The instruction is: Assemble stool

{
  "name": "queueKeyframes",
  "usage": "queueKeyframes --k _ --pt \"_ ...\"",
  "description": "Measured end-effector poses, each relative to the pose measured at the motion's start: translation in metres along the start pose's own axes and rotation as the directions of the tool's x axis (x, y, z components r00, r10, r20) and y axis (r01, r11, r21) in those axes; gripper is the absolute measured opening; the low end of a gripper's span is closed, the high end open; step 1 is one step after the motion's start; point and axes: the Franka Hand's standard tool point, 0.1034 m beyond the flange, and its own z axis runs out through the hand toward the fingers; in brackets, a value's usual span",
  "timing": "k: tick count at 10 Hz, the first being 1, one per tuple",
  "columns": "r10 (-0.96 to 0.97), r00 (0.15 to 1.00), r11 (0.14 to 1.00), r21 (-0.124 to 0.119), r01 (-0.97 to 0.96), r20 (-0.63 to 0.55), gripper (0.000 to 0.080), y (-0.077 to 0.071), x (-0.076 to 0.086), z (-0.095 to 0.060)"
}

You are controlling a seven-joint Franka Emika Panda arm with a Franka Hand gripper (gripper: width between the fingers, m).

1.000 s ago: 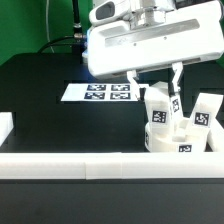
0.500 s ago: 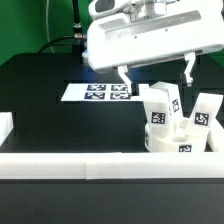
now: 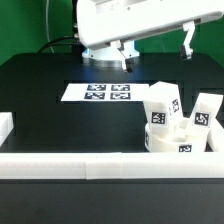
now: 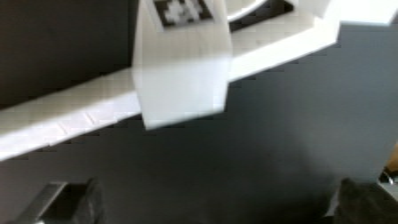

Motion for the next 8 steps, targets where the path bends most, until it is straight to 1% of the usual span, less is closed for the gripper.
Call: queueKeyframes --k 1,2,3,4,5,6,7,8 --pt "0.0 1.0 1.0 -0.002 0.0 0.003 0.0649 0.001 -0.003 0.002" --pt "0.002 1.0 1.0 0.002 -0.002 0.028 0.0649 0.0 -0.006 0.003" --pt "0.002 1.0 1.0 0.003 -0.002 0.031 0.0649 0.0 -0.006 0.003" --pt "0.004 0.998 1.0 0.01 -0.005 0.07 0.0649 0.0 -0.009 0.005" --pt "-0.04 0.986 0.999 0.024 0.037 0.164 0.0649 0.003 -0.014 0.007" --pt "-0.067 0.973 0.998 0.029 0.062 0.221 0.0649 0.006 -0.012 0.008" --pt "-0.087 0.952 0.996 0.038 0.08 0.293 0.0649 0.009 -0.014 0.009" --pt "-0.11 0.933 0.994 0.055 0.097 0.341 0.0649 0.012 -0.015 0.011"
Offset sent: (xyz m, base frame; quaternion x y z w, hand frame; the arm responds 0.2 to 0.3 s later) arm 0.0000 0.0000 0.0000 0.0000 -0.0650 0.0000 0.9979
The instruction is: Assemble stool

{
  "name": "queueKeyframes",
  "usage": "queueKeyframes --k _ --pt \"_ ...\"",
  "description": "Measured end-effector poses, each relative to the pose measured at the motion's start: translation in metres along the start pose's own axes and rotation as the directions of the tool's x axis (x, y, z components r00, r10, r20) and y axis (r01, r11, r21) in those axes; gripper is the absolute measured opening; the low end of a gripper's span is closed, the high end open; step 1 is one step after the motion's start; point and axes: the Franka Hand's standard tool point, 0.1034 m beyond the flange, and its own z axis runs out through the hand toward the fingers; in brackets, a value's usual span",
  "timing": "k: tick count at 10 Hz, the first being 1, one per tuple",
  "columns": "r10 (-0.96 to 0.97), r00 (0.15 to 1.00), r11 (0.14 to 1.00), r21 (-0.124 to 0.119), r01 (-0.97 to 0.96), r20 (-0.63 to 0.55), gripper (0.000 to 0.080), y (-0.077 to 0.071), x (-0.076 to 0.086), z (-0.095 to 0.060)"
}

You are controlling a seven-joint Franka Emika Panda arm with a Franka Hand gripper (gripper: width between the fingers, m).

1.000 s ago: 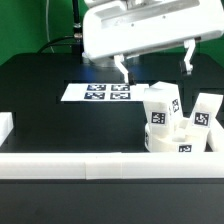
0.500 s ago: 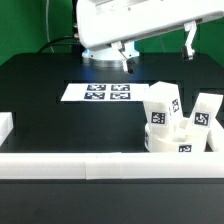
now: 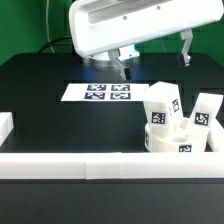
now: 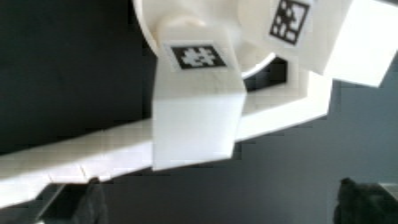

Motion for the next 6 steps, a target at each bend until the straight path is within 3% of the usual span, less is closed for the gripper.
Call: queueKeyframes --k 1,3,5,6 --pt "0.01 0.998 1.0 0.017 -0.011 0.066 0.0649 -0.0033 -0.0023 -0.0004" --pt "-0.011 0.998 1.0 0.019 0.01 0.059 0.0649 -0.0033 -0.0004 0.0002" --pt "-0.14 0.987 0.99 -0.004 0.141 0.08 0.0649 -0.0042 0.0007 0.0028" --pt "-0.323 0.941 0.946 -0.008 0.325 0.1 0.0649 -0.0039 0.0027 0.0057"
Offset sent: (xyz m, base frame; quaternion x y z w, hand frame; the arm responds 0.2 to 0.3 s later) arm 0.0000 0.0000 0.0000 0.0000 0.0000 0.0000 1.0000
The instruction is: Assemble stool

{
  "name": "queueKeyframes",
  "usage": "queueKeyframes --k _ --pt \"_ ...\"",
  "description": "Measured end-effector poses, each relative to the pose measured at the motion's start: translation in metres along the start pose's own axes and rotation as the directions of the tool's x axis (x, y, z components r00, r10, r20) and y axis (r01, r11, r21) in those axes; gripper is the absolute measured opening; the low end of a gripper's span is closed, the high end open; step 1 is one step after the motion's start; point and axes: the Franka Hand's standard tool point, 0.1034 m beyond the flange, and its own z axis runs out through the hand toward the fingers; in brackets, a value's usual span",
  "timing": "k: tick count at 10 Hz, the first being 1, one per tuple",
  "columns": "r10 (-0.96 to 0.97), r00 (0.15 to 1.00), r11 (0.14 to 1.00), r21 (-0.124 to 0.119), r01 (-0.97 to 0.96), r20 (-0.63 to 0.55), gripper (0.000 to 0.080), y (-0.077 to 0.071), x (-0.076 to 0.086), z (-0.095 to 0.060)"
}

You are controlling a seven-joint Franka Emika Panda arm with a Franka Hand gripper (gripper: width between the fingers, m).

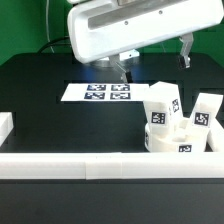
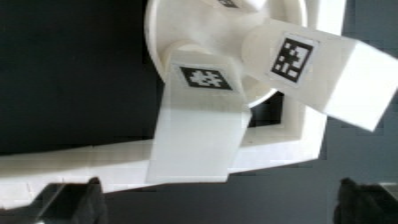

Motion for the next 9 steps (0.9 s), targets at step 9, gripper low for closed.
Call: queueKeyframes --k 9 --pt "-0.711 0.699 0.701 0.002 0.713 0.08 0.0649 -0.005 0.009 0.02"
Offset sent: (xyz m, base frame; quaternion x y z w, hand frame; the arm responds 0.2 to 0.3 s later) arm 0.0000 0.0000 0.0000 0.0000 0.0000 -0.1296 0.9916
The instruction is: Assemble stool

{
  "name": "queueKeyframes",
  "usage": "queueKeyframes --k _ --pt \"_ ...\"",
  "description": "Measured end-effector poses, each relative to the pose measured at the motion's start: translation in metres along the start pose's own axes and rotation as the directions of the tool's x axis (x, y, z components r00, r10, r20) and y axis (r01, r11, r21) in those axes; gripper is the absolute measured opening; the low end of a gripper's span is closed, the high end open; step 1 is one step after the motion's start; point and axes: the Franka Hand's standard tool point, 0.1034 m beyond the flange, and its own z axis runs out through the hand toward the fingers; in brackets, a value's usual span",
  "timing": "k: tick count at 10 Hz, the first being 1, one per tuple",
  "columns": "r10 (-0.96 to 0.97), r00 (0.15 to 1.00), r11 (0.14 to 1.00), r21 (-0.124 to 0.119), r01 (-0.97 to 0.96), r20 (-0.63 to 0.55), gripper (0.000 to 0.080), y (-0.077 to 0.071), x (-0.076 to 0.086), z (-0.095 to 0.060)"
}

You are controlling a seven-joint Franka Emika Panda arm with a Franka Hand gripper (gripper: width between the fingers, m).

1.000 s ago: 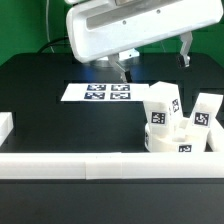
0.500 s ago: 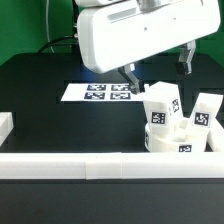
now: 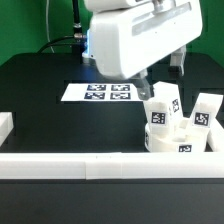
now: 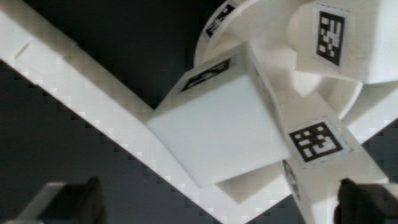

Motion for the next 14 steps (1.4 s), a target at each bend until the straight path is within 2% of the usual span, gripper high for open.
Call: queueKeyframes --k 3,7,11,12,13,14 --pt "-0.205 0.979 0.979 0.001 0.205 0.009 0.0649 0.001 -0.003 0.005" --pt "-0.205 0.979 0.979 0.014 0.204 0.01 0.0649 -0.004 -0.001 0.014" --pt "-0.197 0.98 0.98 0.02 0.197 0.012 0.0637 -0.002 -0.006 0.018" --pt "-0.197 0.98 0.98 0.02 0.197 0.012 0.0468 -0.003 -0.006 0.018" --pt "-0.198 0.98 0.98 0.019 0.197 0.012 0.034 -0.002 -0.005 0.018" --pt "-0.18 0.984 0.984 0.019 0.18 0.012 0.034 -0.002 -0.005 0.018"
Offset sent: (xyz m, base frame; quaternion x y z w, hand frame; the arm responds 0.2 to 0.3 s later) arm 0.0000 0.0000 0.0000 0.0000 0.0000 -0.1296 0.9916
